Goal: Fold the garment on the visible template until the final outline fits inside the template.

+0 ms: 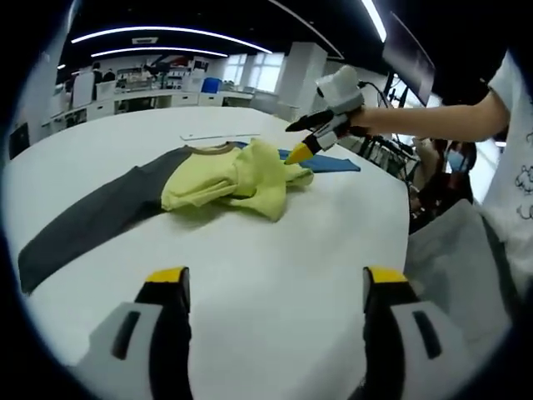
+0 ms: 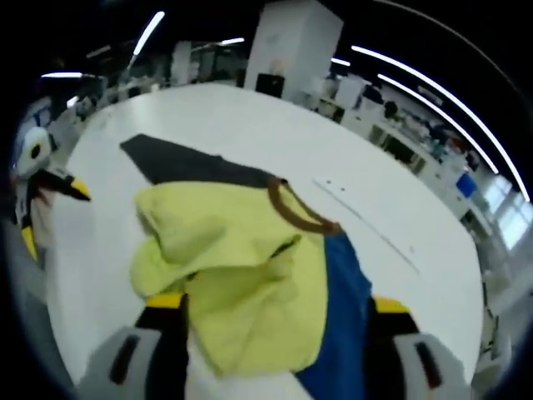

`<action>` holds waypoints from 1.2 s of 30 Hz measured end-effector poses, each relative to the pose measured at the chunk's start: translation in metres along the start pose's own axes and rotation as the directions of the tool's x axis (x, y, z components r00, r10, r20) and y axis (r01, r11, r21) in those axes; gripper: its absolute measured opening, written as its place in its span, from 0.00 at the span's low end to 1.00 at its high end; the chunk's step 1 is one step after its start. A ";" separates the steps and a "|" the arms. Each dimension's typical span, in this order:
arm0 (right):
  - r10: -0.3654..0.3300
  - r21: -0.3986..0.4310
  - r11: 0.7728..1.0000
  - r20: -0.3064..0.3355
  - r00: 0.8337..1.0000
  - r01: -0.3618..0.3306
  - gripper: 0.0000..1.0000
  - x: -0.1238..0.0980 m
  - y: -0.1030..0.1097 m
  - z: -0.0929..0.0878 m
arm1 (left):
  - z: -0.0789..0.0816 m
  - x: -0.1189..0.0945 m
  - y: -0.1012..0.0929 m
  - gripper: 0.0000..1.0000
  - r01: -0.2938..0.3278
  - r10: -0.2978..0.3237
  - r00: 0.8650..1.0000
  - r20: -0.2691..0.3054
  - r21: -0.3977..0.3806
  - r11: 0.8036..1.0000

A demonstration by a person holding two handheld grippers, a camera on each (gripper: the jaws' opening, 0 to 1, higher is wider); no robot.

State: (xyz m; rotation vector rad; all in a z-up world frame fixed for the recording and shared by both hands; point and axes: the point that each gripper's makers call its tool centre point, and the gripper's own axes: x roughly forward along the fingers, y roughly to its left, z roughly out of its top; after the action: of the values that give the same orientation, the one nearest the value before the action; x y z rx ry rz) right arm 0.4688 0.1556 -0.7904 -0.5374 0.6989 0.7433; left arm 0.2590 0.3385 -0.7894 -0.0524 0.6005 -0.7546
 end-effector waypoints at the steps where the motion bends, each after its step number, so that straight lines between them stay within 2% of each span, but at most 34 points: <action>1: 0.002 0.006 1.000 0.003 1.000 -0.002 0.90 -0.001 0.000 0.001 | 0.001 0.001 0.000 0.82 0.002 -0.002 1.000 0.000 0.002 1.000; 9: -0.003 0.027 1.000 0.031 1.000 0.002 0.90 -0.014 0.010 -0.002 | 0.007 0.011 -0.003 0.82 0.018 -0.018 1.000 0.008 0.005 1.000; 16: -0.007 0.022 1.000 0.072 0.997 0.005 0.88 -0.021 0.022 -0.001 | 0.018 0.030 -0.003 0.78 0.030 -0.030 1.000 0.003 0.030 0.999; 22: 0.016 -0.003 1.000 0.092 0.996 -0.016 0.74 -0.018 0.041 0.001 | 0.023 0.051 0.001 0.67 0.024 -0.024 1.000 0.000 0.023 0.999; 24: 0.026 -0.010 1.000 0.096 0.995 -0.025 0.68 -0.017 0.046 0.002 | 0.021 0.058 0.005 0.61 0.003 -0.002 1.000 -0.023 0.059 0.998; 25: 0.027 -0.016 1.000 0.096 0.995 -0.025 0.65 -0.013 0.047 0.001 | 0.020 0.063 0.005 0.57 0.003 -0.002 0.999 -0.034 0.051 0.999; 26: 0.030 -0.020 0.999 0.095 0.995 -0.028 0.61 -0.012 0.049 0.001 | 0.020 0.065 0.003 0.55 0.006 -0.005 0.999 -0.038 0.033 0.999; 27: 0.033 -0.021 0.999 0.095 0.995 -0.032 0.59 -0.012 0.051 0.002 | 0.022 0.069 0.002 0.53 0.012 -0.013 1.000 -0.028 -0.038 0.999; 28: 0.037 -0.023 0.999 0.097 0.995 -0.035 0.57 -0.012 0.053 0.002 | 0.022 0.072 0.004 0.50 0.011 -0.013 1.000 -0.027 -0.061 0.998; 30: 0.045 -0.028 0.999 0.098 0.994 -0.042 0.51 -0.009 0.056 0.003 | 0.024 0.077 0.006 0.46 0.004 -0.005 1.000 -0.026 -0.052 0.999; 32: 0.046 -0.045 0.998 0.094 0.994 -0.042 0.44 -0.006 0.057 0.001 | 0.025 0.084 0.010 0.40 0.005 -0.007 1.000 -0.029 -0.078 0.997; 36: 0.048 -0.044 0.998 0.089 0.995 -0.044 0.41 0.000 0.061 -0.001 | 0.019 0.097 0.010 0.37 0.016 -0.025 0.998 -0.064 -0.131 0.991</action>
State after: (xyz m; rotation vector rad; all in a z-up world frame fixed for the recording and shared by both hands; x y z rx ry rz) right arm 0.4224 0.1933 -0.8028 -0.5246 0.6149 0.8222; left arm 0.3306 0.2788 -0.8245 -0.1554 0.7128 -0.7386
